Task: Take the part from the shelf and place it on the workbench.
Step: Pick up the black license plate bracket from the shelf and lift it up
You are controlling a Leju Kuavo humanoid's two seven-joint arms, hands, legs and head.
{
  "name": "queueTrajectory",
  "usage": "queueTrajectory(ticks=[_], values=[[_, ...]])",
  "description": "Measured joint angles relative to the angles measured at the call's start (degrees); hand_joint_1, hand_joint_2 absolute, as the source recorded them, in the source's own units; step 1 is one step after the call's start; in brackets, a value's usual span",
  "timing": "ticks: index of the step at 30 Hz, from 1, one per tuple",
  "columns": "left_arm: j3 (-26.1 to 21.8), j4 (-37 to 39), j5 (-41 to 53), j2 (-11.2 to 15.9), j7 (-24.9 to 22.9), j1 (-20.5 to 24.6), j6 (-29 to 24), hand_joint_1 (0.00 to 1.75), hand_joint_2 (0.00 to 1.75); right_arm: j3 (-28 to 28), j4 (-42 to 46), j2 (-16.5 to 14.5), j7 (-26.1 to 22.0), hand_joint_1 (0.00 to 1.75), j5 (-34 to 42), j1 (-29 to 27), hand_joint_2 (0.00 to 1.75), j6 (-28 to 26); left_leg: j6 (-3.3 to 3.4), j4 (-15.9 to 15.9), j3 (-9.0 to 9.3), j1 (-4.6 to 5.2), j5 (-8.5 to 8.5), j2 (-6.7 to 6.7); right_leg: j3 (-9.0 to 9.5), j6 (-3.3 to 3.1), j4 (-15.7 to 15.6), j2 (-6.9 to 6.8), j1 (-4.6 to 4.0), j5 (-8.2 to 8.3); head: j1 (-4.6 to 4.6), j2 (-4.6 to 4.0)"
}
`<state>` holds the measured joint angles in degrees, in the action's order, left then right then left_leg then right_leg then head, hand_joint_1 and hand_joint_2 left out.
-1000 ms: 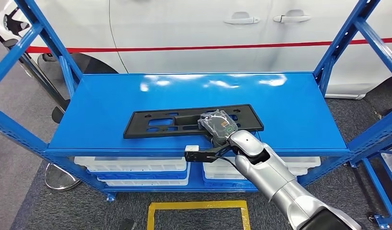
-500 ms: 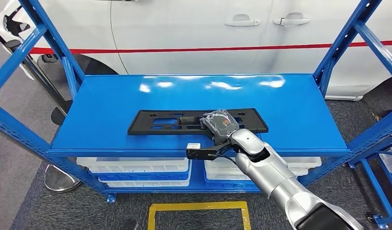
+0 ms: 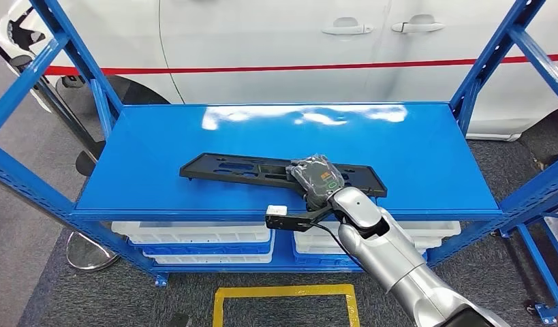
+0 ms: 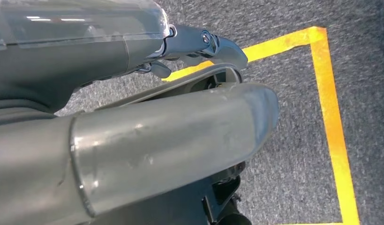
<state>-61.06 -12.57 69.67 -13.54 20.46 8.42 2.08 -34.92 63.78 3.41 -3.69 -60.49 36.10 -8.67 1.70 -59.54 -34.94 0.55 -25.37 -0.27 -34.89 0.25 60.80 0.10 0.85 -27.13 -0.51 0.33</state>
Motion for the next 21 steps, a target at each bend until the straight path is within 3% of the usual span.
queueTrajectory(ticks=[2, 3, 6, 7, 8, 9, 11, 12, 13, 16, 18, 21], values=[[0.0, 0.0, -0.2, 0.0, 0.0, -0.1, -0.2, 0.0, 0.0, 0.4, 2.4, 0.8, 0.0, 1.75, 0.6, -0.2, 1.75, 0.4, -0.59, -1.1, -0.53, -0.13, -0.87, 0.0, 0.0, -0.55, -0.2, 0.0, 0.13, 0.22, -0.01, 0.0], [0.0, 0.0, -0.2, 0.0, 0.0, -0.2, -0.2, 0.0, 0.0, 0.7, 3.8, 1.2, 0.0, 1.75, 1.0, -0.2, 1.75, 0.5, -0.93, -2.9, -1.35, -0.24, -2.09, 0.01, 0.03, -0.81, -0.4, 0.0, 0.25, 0.32, -0.01, 0.0], [0.0, 0.0, -0.5, 0.1, 0.1, -0.2, -0.4, 0.0, 0.0, 1.6, 7.8, 2.3, 0.0, 1.75, 2.8, -0.1, 1.75, 0.7, -1.78, -13.1, -6.08, -0.7, -6.77, 0.06, 0.03, -1.19, -0.4, -0.02, 0.25, 0.31, -0.03, 0.0], [0.0, 0.0, -0.6, 0.1, 0.1, -0.2, -0.4, 0.0, 0.0, 1.9, 8.8, 2.7, -0.1, 1.75, 3.5, -0.1, 1.75, 0.8, -1.88, -15.4, -7.29, -0.79, -7.19, 0.06, 0.04, -1.22, -0.4, -0.03, 0.22, 0.27, -0.03, 0.0], [0.0, 0.0, -0.6, 0.1, 0.1, -0.2, -0.4, 0.0, 0.0, 2.3, 9.8, 3.1, -0.2, 1.75, 4.1, -0.1, 1.75, 0.8, -1.88, -15.6, -7.6, -0.85, -6.49, 0.06, 0.05, -1.23, -0.4, -0.03, 0.21, 0.23, -0.03, 0.0], [0.0, 0.0, -0.6, 0.1, 0.1, -0.3, -0.5, 0.0, 0.0, 2.8, 10.8, 3.5, -0.3, 1.75, 4.6, -0.2, 1.75, 0.9, -1.77, -13.6, -6.83, -0.88, -4.79, 0.06, 0.11, -1.19, -0.4, 0.01, 0.21, 0.18, -0.03, 0.0], [0.0, 0.0, -0.6, 0.1, 0.1, -0.2, -0.6, 0.0, 0.0, 3.8, 12.7, 3.9, -0.6, 1.75, 5.5, -0.2, 1.75, 0.8, -1.3, -6.1, -3.37, -0.77, -0.74, 0.03, 0.29, -1.0, -0.4, 0.12, 0.19, 0.01, -0.03, 0.0], [0.0, 0.0, -0.6, 0.1, 0.1, -0.2, -0.6, 0.0, 0.0, 4.3, 13.5, 4.1, -0.7, 1.75, 5.8, -0.1, 1.75, 0.8, -1.03, -2.9, -1.86, -0.6, 0.45, 0.01, 0.34, -0.83, -0.5, 0.19, 0.16, -0.03, -0.03, 0.0], [0.0, 0.0, -0.6, 0.2, 0.2, -0.1, -0.6, 0.0, 0.0, 4.6, 14.1, 4.3, -0.8, 1.75, 5.9, -0.2, 1.75, 0.8, -0.74, -0.9, -0.93, -0.42, 0.81, -0.03, 0.3, -0.61, -0.5, 0.23, 0.14, -0.02, -0.02, 0.0], [0.0, 0.0, -0.7, 0.2, 0.2, -0.1, -0.7, 0.0, 0.0, 5.1, 15.4, 4.8, -0.9, 1.75, 6.2, -0.5, 1.75, 0.7, 0.09, 0.8, -0.33, -0.29, 0.56, -0.08, 0.22, 0.29, -1.0, 0.19, 0.2, 0.09, -0.02, 0.0], [0.0, 0.0, -0.7, 0.2, 0.4, -0.1, -0.7, 0.0, 0.0, 5.5, 16.3, 5.2, -1.1, 1.75, 6.7, -0.6, 1.75, 0.4, 0.68, 2.0, 0.28, -0.43, 0.99, -0.03, -0.45, 0.67, 0.6, 0.13, 0.21, -1.18, -0.01, 0.0], [0.0, 0.0, -0.8, 0.2, 1.1, 0.0, -0.6, 0.0, 1.31, 6.2, 17.3, 5.6, -1.9, 1.75, 8.6, -1.2, 1.75, -0.7, 1.27, 2.3, 0.61, -0.3, 1.08, 0.05, -5.2, 0.74, 10.1, 0.11, 0.05, -5.78, 0.01, 0.0]])
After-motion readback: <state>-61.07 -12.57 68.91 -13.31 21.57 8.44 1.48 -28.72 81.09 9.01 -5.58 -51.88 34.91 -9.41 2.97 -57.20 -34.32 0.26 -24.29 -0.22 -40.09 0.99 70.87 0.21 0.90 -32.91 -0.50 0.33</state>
